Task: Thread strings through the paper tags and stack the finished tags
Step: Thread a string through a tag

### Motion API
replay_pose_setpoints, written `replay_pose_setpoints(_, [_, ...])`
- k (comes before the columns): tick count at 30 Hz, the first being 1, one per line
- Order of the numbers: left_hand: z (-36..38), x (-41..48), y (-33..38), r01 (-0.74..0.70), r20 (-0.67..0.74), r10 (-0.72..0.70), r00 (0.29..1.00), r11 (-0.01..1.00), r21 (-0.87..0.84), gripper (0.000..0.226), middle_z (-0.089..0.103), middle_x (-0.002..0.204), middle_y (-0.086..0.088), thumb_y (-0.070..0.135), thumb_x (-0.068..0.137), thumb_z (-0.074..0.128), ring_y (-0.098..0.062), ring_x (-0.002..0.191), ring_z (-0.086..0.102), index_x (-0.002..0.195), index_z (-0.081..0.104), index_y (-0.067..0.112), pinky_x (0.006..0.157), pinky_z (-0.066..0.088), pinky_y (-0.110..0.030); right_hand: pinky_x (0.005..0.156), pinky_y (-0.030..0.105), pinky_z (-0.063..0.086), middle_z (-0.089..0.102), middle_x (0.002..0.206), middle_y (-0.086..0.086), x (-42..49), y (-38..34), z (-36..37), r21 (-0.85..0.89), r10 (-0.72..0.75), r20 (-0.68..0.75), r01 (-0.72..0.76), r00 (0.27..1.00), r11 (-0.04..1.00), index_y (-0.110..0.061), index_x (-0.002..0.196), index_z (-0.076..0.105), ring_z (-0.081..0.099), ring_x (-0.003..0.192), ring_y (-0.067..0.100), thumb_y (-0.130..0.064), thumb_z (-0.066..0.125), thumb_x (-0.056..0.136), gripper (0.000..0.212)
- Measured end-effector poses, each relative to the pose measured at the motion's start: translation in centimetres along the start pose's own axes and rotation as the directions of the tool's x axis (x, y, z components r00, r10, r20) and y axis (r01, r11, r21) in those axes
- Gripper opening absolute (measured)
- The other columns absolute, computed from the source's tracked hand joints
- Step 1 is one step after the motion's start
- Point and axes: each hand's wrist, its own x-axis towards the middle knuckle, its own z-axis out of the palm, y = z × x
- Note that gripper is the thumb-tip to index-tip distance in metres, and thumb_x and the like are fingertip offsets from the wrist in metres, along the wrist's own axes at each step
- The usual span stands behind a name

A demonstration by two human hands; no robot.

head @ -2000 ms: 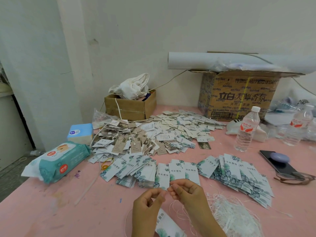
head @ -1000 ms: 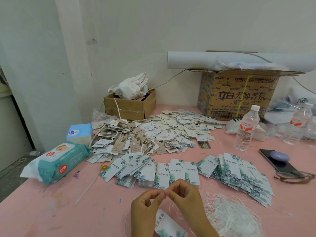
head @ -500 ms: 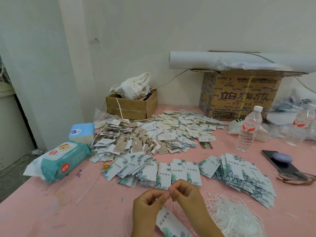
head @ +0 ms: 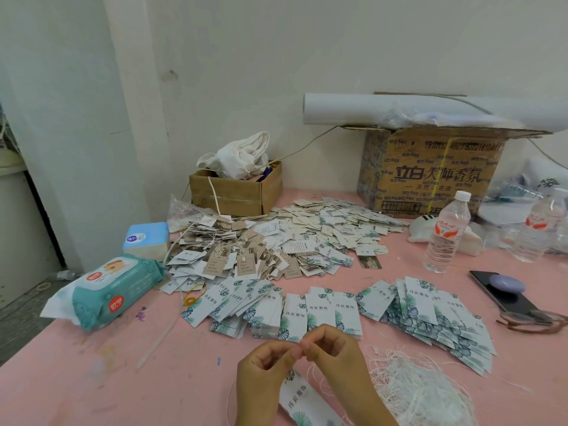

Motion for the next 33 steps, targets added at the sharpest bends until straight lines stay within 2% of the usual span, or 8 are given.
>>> replay_pose_setpoints(6, [0.0,-0.1,0.2,0.008,-0.012,-0.008,1.000,0.999,0.048,0.016,0.074,0.071,-0.011,0.023,0.054,0.080,-0.010,0.061,0.065,0.069,0.080,0.020,0.057,0.051,-0.020,0.062,0.030,0.049,0.069,0.069,0.012,0.1,0.5,-0.1,-0.164,-0.065,-0.069,0.053,0.995,0.985,-0.009,0.071,0.070,0.060,0.063,0.018,-0.024,0.079,0.067,0.019])
replay_pose_setpoints(12, [0.2,-0.3,0.1,0.000,0.003,0.000,1.000,0.997,0.081,0.014,0.076,0.079,-0.009,0.013,0.066,0.080,-0.017,0.074,0.070,0.076,0.081,0.023,0.073,0.056,-0.033,0.057,0.022,0.049,0.069,0.067,0.005,0.2,1.1,-0.4,-0.282,-0.119,-0.110,0.084,0.987,0.956,-0.016,0.069,0.069,0.061,0.060,0.011,-0.012,0.078,0.076,0.013])
replay_pose_setpoints(16, [0.1,-0.3,0.1,-0.034,0.004,0.034,0.999,0.995,0.092,0.022,0.075,0.077,-0.010,0.015,0.067,0.080,-0.019,0.074,0.069,0.089,0.078,0.018,0.078,0.054,-0.040,0.058,0.023,0.048,0.069,0.067,0.007,0.3,0.9,-0.2,-0.221,-0.089,-0.092,0.067,0.992,0.973,-0.013,0.070,0.070,0.060,0.060,0.012,-0.017,0.078,0.076,0.011])
replay_pose_setpoints(18, [0.1,-0.3,0.1,-0.062,-0.002,0.062,0.998,0.994,0.094,0.031,0.074,0.073,-0.010,0.021,0.063,0.080,-0.015,0.069,0.067,0.094,0.075,0.018,0.075,0.053,-0.036,0.057,0.028,0.044,0.068,0.066,0.012,0.2,0.5,-0.2,-0.133,-0.039,-0.070,0.029,0.997,0.991,-0.008,0.071,0.070,0.054,0.059,0.021,-0.018,0.077,0.076,0.013])
replay_pose_setpoints(20, [0.2,-0.3,0.0,-0.076,0.017,0.074,0.997,0.991,0.114,0.035,0.072,0.068,-0.010,0.022,0.063,0.081,-0.014,0.065,0.065,0.097,0.073,0.018,0.068,0.051,-0.026,0.055,0.028,0.041,0.067,0.064,0.014,0.2,0.3,-0.3,-0.054,0.014,-0.031,-0.016,0.999,0.998,-0.004,0.072,0.069,0.047,0.058,0.022,-0.021,0.075,0.076,0.018])
replay_pose_setpoints(23, [0.3,-0.4,-0.2,-0.086,0.077,0.075,0.994,0.985,0.150,0.031,0.069,0.063,-0.011,0.010,0.071,0.084,-0.015,0.062,0.062,0.098,0.070,0.016,0.065,0.046,-0.027,0.057,0.020,0.046,0.065,0.062,0.008,0.2,0.1,-0.5,-0.033,0.066,0.013,-0.066,0.998,0.997,-0.005,0.071,0.070,0.054,0.058,0.016,-0.018,0.074,0.076,0.015])
replay_pose_setpoints(28, [0.4,-0.2,-0.1,-0.094,0.069,0.087,0.994,0.990,0.105,0.039,0.071,0.067,-0.013,0.022,0.063,0.081,-0.023,0.066,0.061,0.095,0.064,0.007,0.068,0.043,-0.033,0.064,0.024,0.052,0.068,0.067,0.014,0.4,0.0,-0.9,0.047,0.138,0.062,-0.141,0.989,0.989,-0.001,0.075,0.068,0.061,0.063,0.019,-0.017,0.069,0.076,0.017])
replay_pose_setpoints(33, [0.0,-0.1,-0.5,-0.049,0.052,0.042,0.998,0.987,0.153,0.016,0.073,0.069,-0.013,0.002,0.070,0.082,-0.021,0.064,0.063,0.081,0.073,0.007,0.067,0.049,-0.030,0.063,0.025,0.054,0.070,0.068,0.015,0.6,0.5,-1.1,0.018,0.127,0.008,-0.127,0.992,0.992,0.000,0.077,0.068,0.064,0.063,0.020,-0.013,0.070,0.078,0.014])
